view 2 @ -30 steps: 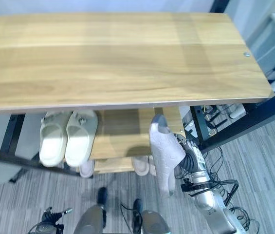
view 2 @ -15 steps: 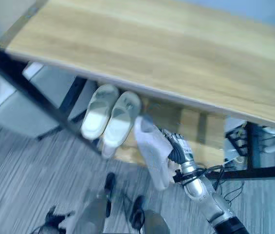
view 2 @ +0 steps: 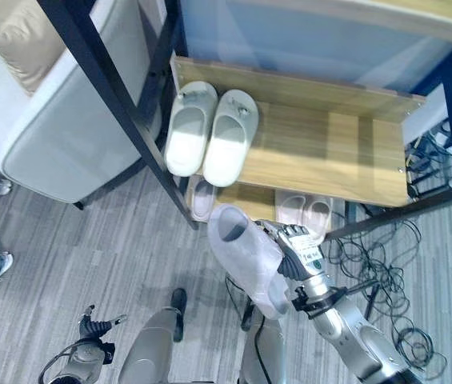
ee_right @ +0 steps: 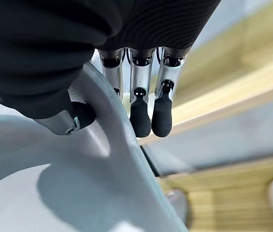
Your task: Arrange the slippers neatly on the shoe rack.
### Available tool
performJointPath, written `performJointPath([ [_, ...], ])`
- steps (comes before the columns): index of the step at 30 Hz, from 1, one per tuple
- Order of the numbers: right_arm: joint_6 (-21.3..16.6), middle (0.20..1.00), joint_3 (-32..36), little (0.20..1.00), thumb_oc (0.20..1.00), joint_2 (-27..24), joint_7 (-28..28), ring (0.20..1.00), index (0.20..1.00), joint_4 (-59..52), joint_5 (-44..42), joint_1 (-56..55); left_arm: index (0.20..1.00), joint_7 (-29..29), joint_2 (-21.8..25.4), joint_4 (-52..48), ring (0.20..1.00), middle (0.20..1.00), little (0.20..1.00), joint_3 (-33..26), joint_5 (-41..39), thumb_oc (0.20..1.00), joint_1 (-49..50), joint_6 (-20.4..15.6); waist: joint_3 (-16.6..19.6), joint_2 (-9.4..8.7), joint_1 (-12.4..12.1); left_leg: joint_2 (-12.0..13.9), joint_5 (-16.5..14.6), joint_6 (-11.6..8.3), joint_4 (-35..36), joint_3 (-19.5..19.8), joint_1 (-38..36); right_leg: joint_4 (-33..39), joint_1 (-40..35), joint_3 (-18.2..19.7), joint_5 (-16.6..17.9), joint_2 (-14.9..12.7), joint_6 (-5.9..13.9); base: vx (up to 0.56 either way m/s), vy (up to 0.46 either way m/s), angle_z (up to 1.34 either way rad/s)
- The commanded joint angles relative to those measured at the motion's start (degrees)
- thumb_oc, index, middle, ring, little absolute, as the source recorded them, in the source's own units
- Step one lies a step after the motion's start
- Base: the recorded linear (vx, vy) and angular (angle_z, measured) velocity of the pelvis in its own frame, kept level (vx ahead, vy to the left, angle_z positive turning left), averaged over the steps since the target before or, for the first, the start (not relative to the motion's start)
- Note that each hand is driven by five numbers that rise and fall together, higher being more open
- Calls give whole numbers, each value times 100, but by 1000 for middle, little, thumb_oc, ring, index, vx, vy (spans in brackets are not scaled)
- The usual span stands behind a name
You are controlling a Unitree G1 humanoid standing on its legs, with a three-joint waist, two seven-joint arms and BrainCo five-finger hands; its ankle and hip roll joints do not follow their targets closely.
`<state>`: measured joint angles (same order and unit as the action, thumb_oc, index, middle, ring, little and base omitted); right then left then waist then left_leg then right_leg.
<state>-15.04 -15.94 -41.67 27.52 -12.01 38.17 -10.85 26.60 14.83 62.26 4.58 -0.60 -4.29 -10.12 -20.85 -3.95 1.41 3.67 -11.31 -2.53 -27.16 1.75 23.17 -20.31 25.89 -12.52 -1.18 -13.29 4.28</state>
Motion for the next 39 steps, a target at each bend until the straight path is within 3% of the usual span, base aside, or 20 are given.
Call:
performJointPath([
  [1, -215, 200, 92, 200, 200, -42, 414, 200, 200, -432, 100, 92, 1000, 304, 138, -80, 1000, 1000, 1000, 69, 1, 1000, 252, -267, 399, -2, -62, 228, -9, -121, 9, 264, 105, -710, -314, 187, -753, -195, 245, -45, -19, -36],
  [4, -277, 200, -36, 200, 200, -32, 415, 200, 200, 143, -329, -126, 1000, 406, 167, -374, 1000, 1000, 1000, 156, -302, 1000, 447, -380, 204, -33, -81, 354, -265, -78, -715, 305, 600, -1361, 190, 229, -1027, -197, 205, -59, -52, -16],
  [9, -136, 200, 43, 200, 200, -14, 472, 200, 200, 733, -1255, 791, 1000, 531, 233, -955, 1000, 1000, 1000, 301, -719, 1000, 506, -498, 25, 40, -222, 328, -777, -38, -2026, 478, 1914, -2691, 1484, 398, -1605, -285, 65, -63, -89, 8],
  [12, 88, 200, 219, 200, 200, 50, 866, 200, 200, 1353, -1702, 1894, 1000, 613, 206, -1367, 1000, 1000, 1000, 230, -1432, 1000, 407, -723, 90, 127, -362, 185, -1086, 19, -3223, 607, 3318, -3864, 2857, 598, -2053, -395, -136, -87, -104, 18],
  [13, 98, 200, 98, 200, 200, 77, 826, 200, 200, 1753, -1896, 2478, 1000, 96, 212, -281, 1000, 1000, 1000, -161, -2023, 1000, 70, -662, 200, 107, -397, 162, -1193, 3, -3515, 648, 3588, -4189, 3184, 687, -2218, -390, -176, 31, -53, 19],
  [15, 87, 200, 96, 200, 200, 170, 900, 200, 200, 1405, -1893, 2689, 1000, 506, 67, -352, 1000, 1000, 1000, 30, -2018, 1000, -602, -639, 318, 34, -298, 173, -1365, 59, -3965, 676, 4047, -4635, 3645, 807, -2371, -391, -232, 68, -27, 16],
  [16, 96, 200, -27, 200, 200, 337, 959, 200, 200, 1998, -2133, 3340, 1000, 549, 1, -340, 1000, 1000, 1000, 120, -2172, 1000, -867, -715, 420, 90, -351, 144, -1602, 142, -4624, 774, 4567, -5401, 4260, 945, -2617, -413, -298, 91, -20, -10],
  [17, 110, 200, -55, 200, 200, 431, 954, 200, 200, 2135, -2332, 3630, 1000, 584, 17, -369, 1000, 1000, 1000, 179, -2212, 1000, -915, -716, 441, 112, -393, 120, -1681, 177, -4871, 799, 4770, -5666, 4484, 968, -2693, -409, -323, 197, -31, -20],
  [18, 203, 200, -227, 200, 200, 505, 1019, 200, 200, 2774, -2763, 4622, 1000, 521, 46, -410, 1000, 1000, 1000, 92, -2750, 1000, -935, -810, 604, 172, -531, -52, -1978, 253, -5871, 891, 5562, -6672, 5344, 1164, -2982, -434, -398, 162, -28, -14],
  [21, 240, 200, -269, 200, 200, 389, 1091, 200, 200, 3177, -3202, 5480, 1000, 479, 131, -475, 1000, 1000, 1000, -6, -3138, 1000, -844, -903, 662, 195, -672, -149, -2182, 271, -6573, 911, 6005, -7391, 5830, 1321, -3175, -447, -446, 138, 3, 14],
  [23, 467, 200, -844, 200, 200, -70, 786, 200, 200, 3668, -3433, 6693, 1000, 371, 340, -413, 1000, 1000, 1000, -56, -3257, 1000, -680, -868, 508, 234, -816, -278, -2474, 277, -7634, 940, 6492, -8487, 6387, 1694, -3420, -452, -490, 178, 45, 16],
  [27, 535, 200, -1226, 200, 200, -284, 639, 200, 200, 4580, -3817, 7566, 1000, 269, 549, -265, 1000, 1000, 1000, -160, -3618, 1000, -587, -961, 171, 380, -881, -398, -2697, 279, -8403, 1098, 6638, -9271, 6407, 1953, -3698, -438, -524, 96, 11, 10],
  [31, 579, 200, -2111, 200, 200, -464, 321, 200, 200, 6239, -4222, 8755, 1000, 41, 732, -19, 1000, 1000, 1000, -301, -3935, 1000, -307, -1069, -316, 519, -958, -485, -2916, 269, -9035, 1249, 6679, -9994, 6407, 2319, -3888, -359, -612, 34, 37, -4],
  [39, 571, 200, -2618, 200, 200, -70, 97, 200, 200, 7620, -4378, 9627, 1000, -223, 916, 222, 1000, 1000, 1000, -328, -4036, 1000, -102, -1137, -534, 586, -1080, -479, -2990, 250, -9292, 1317, 6679, -10345, 6407, 2450, -4006, -330, -671, 18, -2, -4],
])
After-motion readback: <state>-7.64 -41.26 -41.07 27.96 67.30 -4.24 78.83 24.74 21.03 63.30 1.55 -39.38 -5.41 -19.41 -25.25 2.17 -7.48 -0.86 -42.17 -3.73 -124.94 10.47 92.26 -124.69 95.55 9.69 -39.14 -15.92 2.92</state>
